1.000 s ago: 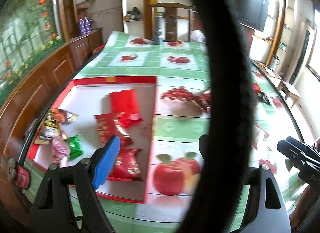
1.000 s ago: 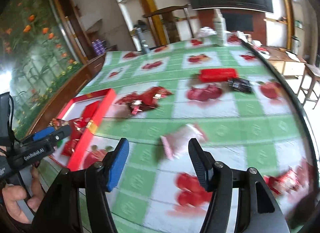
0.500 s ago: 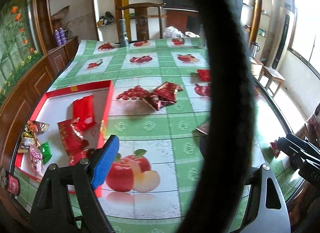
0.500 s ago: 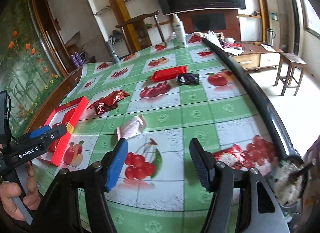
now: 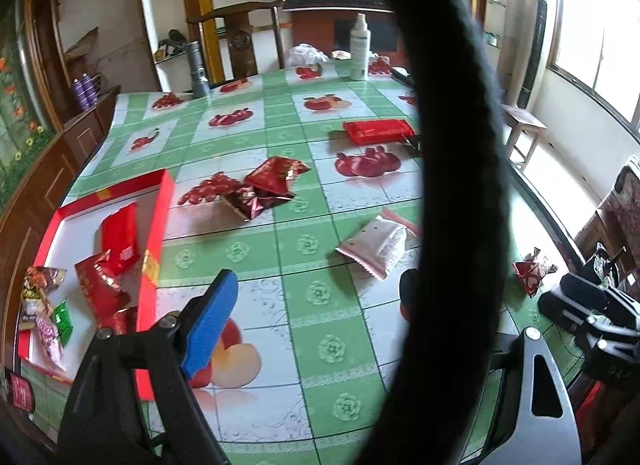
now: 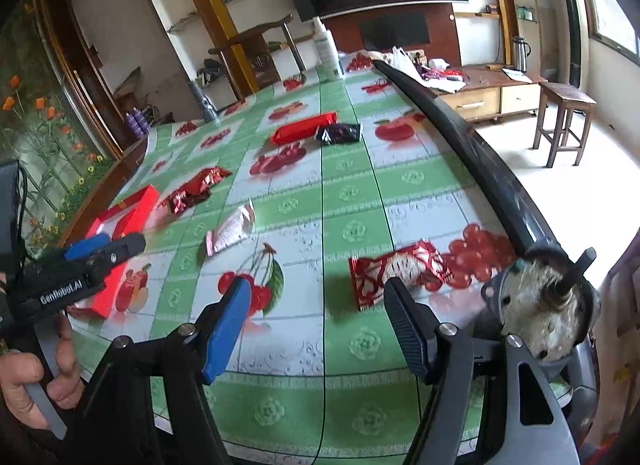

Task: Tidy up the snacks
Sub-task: 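Withdraw both grippers from the tray toward the remaining snacks, then grasp the white-and-pink packet with left gripper while right grasps red rectangular packet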

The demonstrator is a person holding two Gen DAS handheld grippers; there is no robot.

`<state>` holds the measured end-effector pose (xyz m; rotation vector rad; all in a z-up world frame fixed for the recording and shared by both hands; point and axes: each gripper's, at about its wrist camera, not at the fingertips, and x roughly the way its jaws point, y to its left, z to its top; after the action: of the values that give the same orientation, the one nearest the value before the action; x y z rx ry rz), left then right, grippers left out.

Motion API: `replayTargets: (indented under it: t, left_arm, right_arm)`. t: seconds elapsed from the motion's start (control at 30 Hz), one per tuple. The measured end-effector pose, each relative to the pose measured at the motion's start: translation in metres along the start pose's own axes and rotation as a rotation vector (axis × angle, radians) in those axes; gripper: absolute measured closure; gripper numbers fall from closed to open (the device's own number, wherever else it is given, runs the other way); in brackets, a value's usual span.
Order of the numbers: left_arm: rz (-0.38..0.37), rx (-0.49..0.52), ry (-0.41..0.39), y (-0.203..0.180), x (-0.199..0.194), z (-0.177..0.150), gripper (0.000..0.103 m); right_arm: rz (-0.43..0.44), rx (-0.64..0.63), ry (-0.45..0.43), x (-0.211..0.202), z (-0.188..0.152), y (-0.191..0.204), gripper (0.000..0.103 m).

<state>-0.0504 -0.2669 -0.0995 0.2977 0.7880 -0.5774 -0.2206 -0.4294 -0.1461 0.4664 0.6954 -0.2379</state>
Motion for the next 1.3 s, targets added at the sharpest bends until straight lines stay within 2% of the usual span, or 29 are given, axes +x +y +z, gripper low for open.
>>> replayTargets:
  t: [0.37, 0.67, 1.0, 1.03, 1.13, 1.2, 1.23, 1.3]
  left_arm:
    - [-0.036, 0.043, 0.057, -0.007, 0.034, 0.012, 0.02]
    - [-0.074, 0.147, 0.108, -0.024, 0.062, 0.018, 0.02]
    - [-0.088, 0.221, 0.145, -0.04, 0.092, 0.029, 0.02]
    - [-0.081, 0.221, 0.145, -0.04, 0.094, 0.029, 0.022]
    - [-0.095, 0.215, 0.172, -0.038, 0.101, 0.025, 0.052]
    - [-0.106, 0.201, 0.161, -0.035, 0.1, 0.023, 0.06]
    - [-0.106, 0.199, 0.157, -0.034, 0.099, 0.023, 0.067]
    - [-0.108, 0.187, 0.151, -0.032, 0.097, 0.022, 0.077]
  right_arm:
    - [-0.031, 0.039, 0.07, 0.025, 0.002, -0.007, 0.033]
    - [-0.047, 0.051, 0.091, 0.043, 0.013, -0.008, 0.032]
    - [-0.026, 0.151, 0.102, 0.044, 0.031, -0.014, 0.032]
    - [-0.016, 0.153, 0.103, 0.042, 0.033, -0.013, 0.032]
    - [-0.001, 0.144, 0.084, 0.033, 0.038, -0.009, 0.031]
    - [-0.004, 0.133, 0.06, 0.031, 0.046, -0.005, 0.027]
    - [-0.001, 0.129, 0.052, 0.031, 0.049, -0.004, 0.022]
    - [-0.003, 0.104, 0.03, 0.039, 0.063, 0.002, 0.022]
